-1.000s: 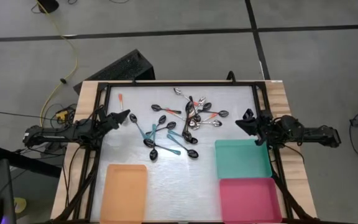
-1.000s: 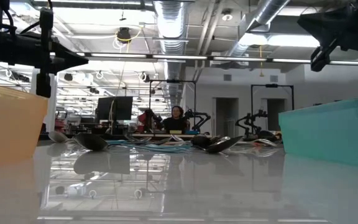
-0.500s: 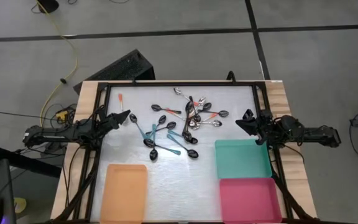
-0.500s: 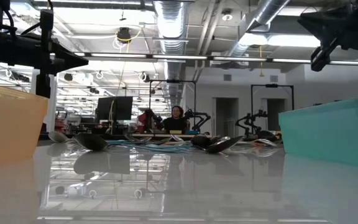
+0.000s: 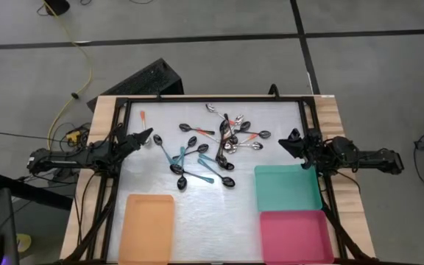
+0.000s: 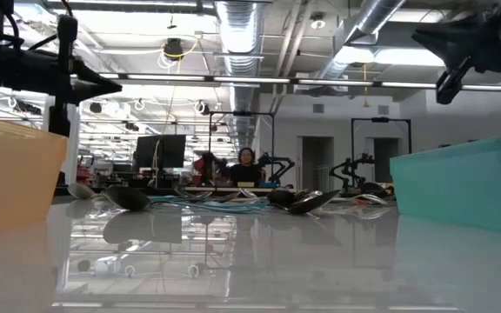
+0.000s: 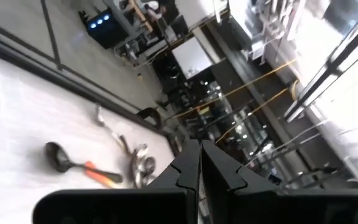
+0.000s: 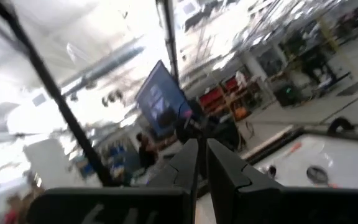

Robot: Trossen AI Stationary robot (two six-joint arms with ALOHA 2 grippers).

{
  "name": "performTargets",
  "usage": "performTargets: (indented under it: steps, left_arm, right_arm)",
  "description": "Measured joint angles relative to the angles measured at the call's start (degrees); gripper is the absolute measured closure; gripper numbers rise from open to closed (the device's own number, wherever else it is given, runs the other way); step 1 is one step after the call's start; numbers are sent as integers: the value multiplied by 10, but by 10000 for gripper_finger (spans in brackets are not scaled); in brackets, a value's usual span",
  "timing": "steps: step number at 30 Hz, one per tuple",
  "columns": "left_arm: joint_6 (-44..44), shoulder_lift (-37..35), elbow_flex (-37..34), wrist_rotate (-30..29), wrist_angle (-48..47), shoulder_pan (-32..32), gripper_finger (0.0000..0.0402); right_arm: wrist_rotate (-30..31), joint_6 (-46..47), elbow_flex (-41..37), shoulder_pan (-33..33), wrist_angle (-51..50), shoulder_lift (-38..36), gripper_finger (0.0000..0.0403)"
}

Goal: Sort silverware by color (type)
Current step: Put the orange spoon into the blue bin

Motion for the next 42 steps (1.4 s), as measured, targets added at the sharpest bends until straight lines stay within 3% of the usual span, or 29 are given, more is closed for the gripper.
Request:
performTargets:
  steps: [7, 12, 20, 25, 33, 37, 42]
  left_arm:
    - [152, 8, 61, 38, 96, 0, 393]
    - [256, 41, 142, 91, 97, 0, 358]
    - [327, 184, 270, 122, 84, 0, 306]
    - [259, 306, 387, 48, -104, 2, 295]
    - [149, 500, 582, 7, -469, 66, 294]
    - [108, 570, 633, 52, -582, 121, 294]
    - [122, 624, 635, 160, -611, 173, 294]
  right_arm:
    - [70, -63, 35, 0, 16, 3, 344]
    - [75, -137, 73, 0, 14, 15, 317]
    - [99, -187, 143, 0, 9, 73, 240]
    - [122, -187, 195, 0, -55, 145, 208]
    - [233, -189, 301, 0, -226, 290, 219]
    - [257, -188, 347, -2, -297, 356, 231]
    - [264, -155, 383, -24, -348, 429, 244]
